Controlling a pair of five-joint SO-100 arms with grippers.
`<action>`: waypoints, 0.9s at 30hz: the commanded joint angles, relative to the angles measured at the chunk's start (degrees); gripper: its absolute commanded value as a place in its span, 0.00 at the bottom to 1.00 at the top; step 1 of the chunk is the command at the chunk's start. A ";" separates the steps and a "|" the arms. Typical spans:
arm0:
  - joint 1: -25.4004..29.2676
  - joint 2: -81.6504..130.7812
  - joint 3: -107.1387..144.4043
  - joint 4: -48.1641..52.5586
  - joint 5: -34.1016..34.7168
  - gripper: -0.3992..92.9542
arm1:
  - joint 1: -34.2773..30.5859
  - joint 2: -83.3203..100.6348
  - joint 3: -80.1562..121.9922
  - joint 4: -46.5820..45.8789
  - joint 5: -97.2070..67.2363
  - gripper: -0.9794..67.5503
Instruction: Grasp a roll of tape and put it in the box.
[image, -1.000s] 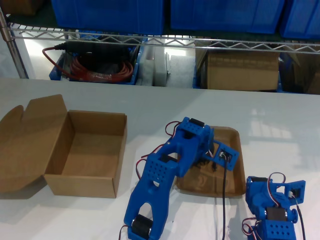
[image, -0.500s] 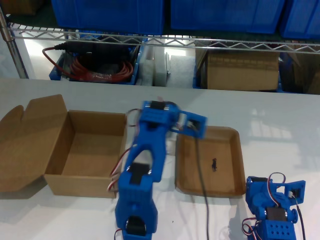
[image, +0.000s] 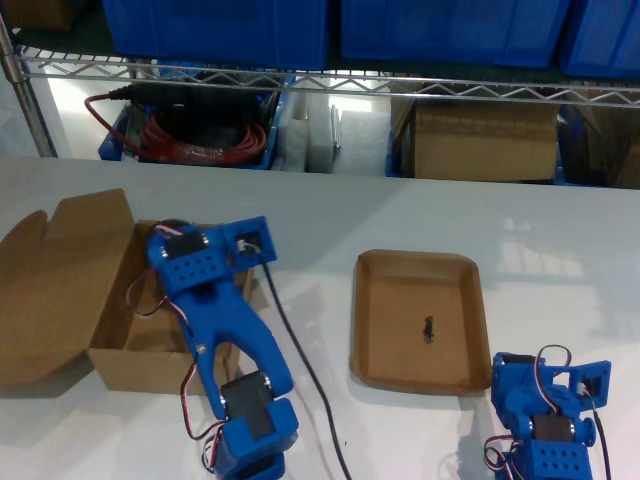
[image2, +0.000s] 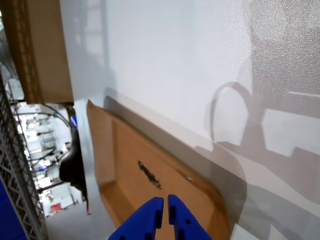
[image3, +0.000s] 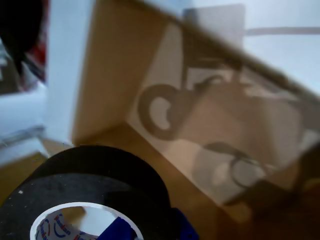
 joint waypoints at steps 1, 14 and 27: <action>-1.85 1.14 -0.44 0.62 -0.44 0.00 | -0.18 0.35 0.79 -0.26 0.18 0.02; -0.88 -0.70 -0.35 1.93 -3.43 0.24 | -0.18 0.35 0.79 -0.26 0.18 0.02; 19.86 27.33 27.25 -15.47 -8.26 0.04 | -0.18 0.35 0.79 -0.26 0.18 0.02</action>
